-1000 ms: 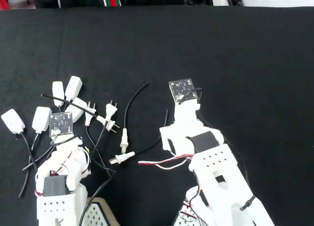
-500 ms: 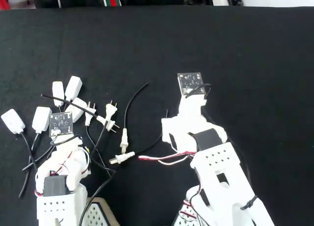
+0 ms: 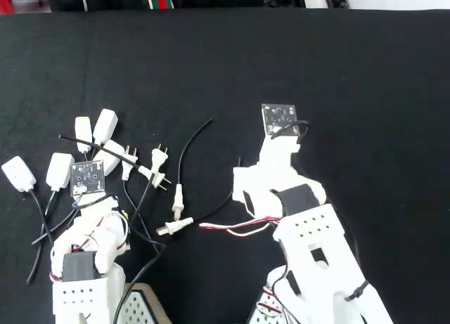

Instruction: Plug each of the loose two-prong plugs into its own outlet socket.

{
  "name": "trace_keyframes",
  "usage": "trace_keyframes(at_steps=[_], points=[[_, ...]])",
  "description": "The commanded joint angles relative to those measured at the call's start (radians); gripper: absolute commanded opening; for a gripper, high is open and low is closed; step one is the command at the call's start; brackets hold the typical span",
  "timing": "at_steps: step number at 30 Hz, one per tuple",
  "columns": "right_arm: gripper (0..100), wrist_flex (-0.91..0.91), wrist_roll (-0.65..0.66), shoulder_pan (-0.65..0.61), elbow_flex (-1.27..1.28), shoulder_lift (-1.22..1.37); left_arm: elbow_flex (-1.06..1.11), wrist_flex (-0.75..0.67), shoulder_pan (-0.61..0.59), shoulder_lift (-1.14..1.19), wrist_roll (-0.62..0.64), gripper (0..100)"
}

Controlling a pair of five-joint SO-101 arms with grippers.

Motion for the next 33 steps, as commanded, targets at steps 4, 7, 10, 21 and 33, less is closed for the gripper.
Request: trace_keyframes(at_steps=[4, 7, 10, 21, 33], points=[[1.5, -0.014, -0.009, 0.092, -0.036, 0.005, 0.018, 0.005, 0.001, -0.002, -0.003, 5], [1.5, -0.012, -0.015, 0.097, -0.048, 0.007, 0.018, 0.005, 0.001, -0.002, -0.003, 5], [1.5, -0.014, -0.015, 0.097, -0.047, 0.007, 0.018, 0.005, 0.004, -0.002, -0.003, 5], [1.5, -0.014, -0.015, 0.1, -0.088, 0.054, 0.018, 0.005, 0.005, -0.002, -0.003, 5], [1.5, 0.101, -0.008, 0.101, -0.325, 0.397, 0.018, 0.005, 0.005, -0.002, -0.003, 5]])
